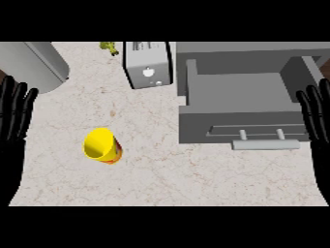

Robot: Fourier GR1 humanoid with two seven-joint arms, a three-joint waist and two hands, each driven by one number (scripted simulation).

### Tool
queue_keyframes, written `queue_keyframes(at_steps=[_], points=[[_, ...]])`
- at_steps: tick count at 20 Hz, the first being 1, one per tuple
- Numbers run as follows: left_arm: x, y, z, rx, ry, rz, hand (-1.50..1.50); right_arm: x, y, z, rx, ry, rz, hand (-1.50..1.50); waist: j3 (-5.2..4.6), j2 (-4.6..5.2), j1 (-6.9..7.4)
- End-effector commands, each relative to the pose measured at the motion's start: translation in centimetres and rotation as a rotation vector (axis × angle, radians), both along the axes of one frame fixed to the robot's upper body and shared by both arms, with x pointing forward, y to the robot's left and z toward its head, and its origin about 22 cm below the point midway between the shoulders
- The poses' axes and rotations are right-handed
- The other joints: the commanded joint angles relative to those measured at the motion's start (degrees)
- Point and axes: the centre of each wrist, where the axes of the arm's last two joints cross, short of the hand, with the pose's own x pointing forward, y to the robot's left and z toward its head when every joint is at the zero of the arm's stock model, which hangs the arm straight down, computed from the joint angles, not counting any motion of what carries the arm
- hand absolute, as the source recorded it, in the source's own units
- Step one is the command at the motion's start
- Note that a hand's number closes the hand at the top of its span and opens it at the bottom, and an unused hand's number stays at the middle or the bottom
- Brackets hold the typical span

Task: Pick up the cup, place it into the drawer and close the drawer

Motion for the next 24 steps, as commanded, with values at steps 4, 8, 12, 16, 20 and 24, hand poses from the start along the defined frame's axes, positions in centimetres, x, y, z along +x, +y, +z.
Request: queue_keyframes(at_steps=[4,8,12,16,20,24], points=[[0.3,-4.5,0.4,-0.003,-0.038,0.096,-1.5,1.3,0.1,0.2,0.006,0.013,-0.007,-1.5,-1.9,2.17,0.43],[1.5,-4.8,-1.0,-0.237,0.092,0.126,-1.5,1.7,0.9,0.3,0.065,0.101,0.1,-1.5,-1.97,2.31,0.48],[1.8,-8.1,-1.3,-0.249,0.1,0.145,-1.5,1.1,1.9,0.7,0.076,0.105,0.09,-1.5,-1.93,2.12,0.36],[2.0,-7.4,-1.0,-0.253,0.099,0.139,-1.5,0.7,0.5,1.6,0.061,0.103,0.074,-1.5,-1.93,2.1,0.46],[2.8,-8.8,-2.2,-0.257,0.092,0.155,-1.5,1.9,3.9,-0.1,0.084,0.108,0.069,-1.5,-1.93,2.13,0.51],[2.4,-8.1,-2.1,-0.252,0.103,0.161,-1.5,1.6,-0.8,1.1,0.075,0.107,0.085,-1.5,-1.92,2.08,0.48]])
